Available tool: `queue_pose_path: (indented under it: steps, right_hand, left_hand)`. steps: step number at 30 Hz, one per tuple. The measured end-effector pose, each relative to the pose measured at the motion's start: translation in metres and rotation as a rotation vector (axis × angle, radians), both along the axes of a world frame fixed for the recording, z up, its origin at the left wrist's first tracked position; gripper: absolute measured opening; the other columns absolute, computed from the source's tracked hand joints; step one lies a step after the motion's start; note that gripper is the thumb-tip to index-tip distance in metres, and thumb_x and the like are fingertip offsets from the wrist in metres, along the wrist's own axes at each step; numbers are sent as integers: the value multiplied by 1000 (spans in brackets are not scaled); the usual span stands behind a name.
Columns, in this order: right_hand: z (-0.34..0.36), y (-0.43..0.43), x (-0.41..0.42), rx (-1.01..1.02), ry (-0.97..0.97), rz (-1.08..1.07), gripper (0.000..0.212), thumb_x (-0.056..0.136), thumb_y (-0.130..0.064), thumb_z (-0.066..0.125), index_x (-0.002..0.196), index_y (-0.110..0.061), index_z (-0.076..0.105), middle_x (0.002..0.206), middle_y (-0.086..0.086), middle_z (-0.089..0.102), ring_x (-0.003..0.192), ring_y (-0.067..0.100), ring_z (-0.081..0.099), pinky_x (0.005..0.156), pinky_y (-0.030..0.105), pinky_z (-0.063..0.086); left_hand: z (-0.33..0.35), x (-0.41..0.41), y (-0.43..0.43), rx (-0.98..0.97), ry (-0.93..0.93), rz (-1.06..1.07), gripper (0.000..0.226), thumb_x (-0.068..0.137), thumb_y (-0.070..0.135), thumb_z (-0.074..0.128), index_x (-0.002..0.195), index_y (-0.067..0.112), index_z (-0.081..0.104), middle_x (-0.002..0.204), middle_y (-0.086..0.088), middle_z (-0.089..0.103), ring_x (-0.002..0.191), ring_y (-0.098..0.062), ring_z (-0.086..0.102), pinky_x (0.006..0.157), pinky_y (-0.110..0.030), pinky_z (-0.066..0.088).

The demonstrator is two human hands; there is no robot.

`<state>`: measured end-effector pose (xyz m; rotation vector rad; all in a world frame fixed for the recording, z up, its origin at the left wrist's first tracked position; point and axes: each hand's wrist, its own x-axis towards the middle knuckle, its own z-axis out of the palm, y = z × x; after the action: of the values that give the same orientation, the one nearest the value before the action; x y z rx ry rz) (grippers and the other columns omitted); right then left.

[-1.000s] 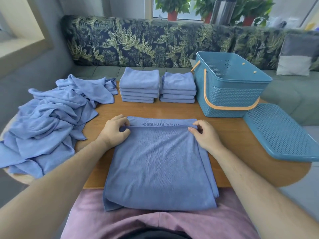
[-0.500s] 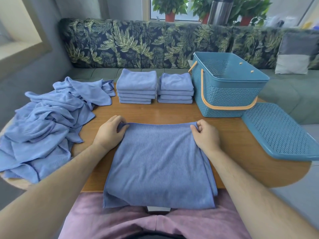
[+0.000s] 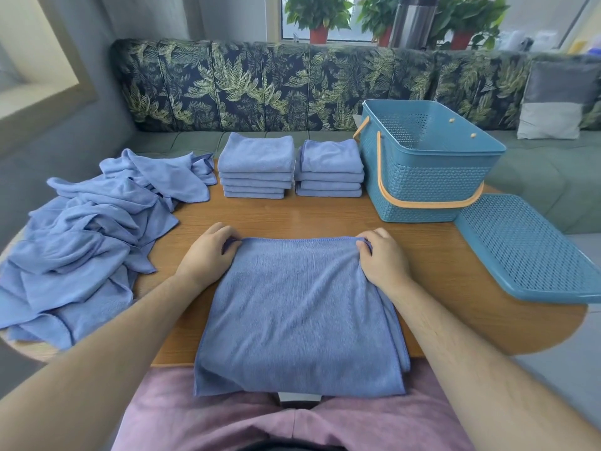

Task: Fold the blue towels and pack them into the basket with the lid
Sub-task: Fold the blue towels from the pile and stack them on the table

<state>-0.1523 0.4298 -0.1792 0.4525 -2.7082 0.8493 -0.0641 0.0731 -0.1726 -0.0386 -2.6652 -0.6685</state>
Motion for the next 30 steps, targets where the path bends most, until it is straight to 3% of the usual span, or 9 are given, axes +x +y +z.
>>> queue_pose_path:
  steps: [3, 9, 15, 20, 27, 30]
  right_hand:
    - [-1, 2, -2, 28, 84, 32, 18, 102, -18, 49, 108, -16, 66, 106, 1, 59, 100, 22, 54, 88, 39, 47]
    - [-1, 2, -3, -108, 31, 90, 13, 100, -10, 51, 103, -14, 63, 105, -3, 55, 92, 9, 52, 82, 23, 39]
    - [-3, 3, -3, -128, 13, 87, 7, 95, -9, 60, 91, -15, 60, 96, -3, 60, 90, 8, 54, 79, 22, 44]
    - [-1, 3, -2, -146, 3, 55, 7, 96, -16, 63, 89, -15, 63, 93, -6, 58, 88, 4, 53, 74, 7, 38]
    - [5, 5, 2, -373, -124, -56, 18, 96, -24, 67, 82, -13, 64, 76, -8, 60, 72, 8, 54, 68, 26, 39]
    - [27, 8, 1, -453, -180, -67, 24, 94, -28, 70, 78, -11, 64, 73, 2, 65, 67, 11, 56, 67, 34, 44]
  left_hand:
    - [1, 1, 1, -72, 40, 28, 7, 90, 13, 66, 90, 17, 60, 85, 7, 55, 84, -17, 47, 79, -34, 44]
    - [4, 4, 3, -128, 29, 119, 24, 85, 23, 67, 78, 21, 45, 75, 8, 46, 75, -18, 42, 68, -36, 38]
    - [2, 5, 2, -44, 18, 44, 21, 85, 16, 68, 79, 19, 49, 79, 6, 50, 77, -17, 44, 71, -32, 38]
    - [-1, 2, 1, 32, 4, 103, 19, 90, 20, 68, 77, 16, 55, 78, 3, 53, 76, -16, 49, 67, -28, 39]
    - [10, 9, 3, 172, -41, 140, 18, 96, 25, 64, 83, 16, 56, 84, -1, 57, 74, -10, 52, 66, -25, 42]
    - [30, 13, -1, 256, -47, 171, 21, 98, 26, 62, 83, 14, 53, 78, -5, 60, 72, -17, 55, 66, -36, 47]
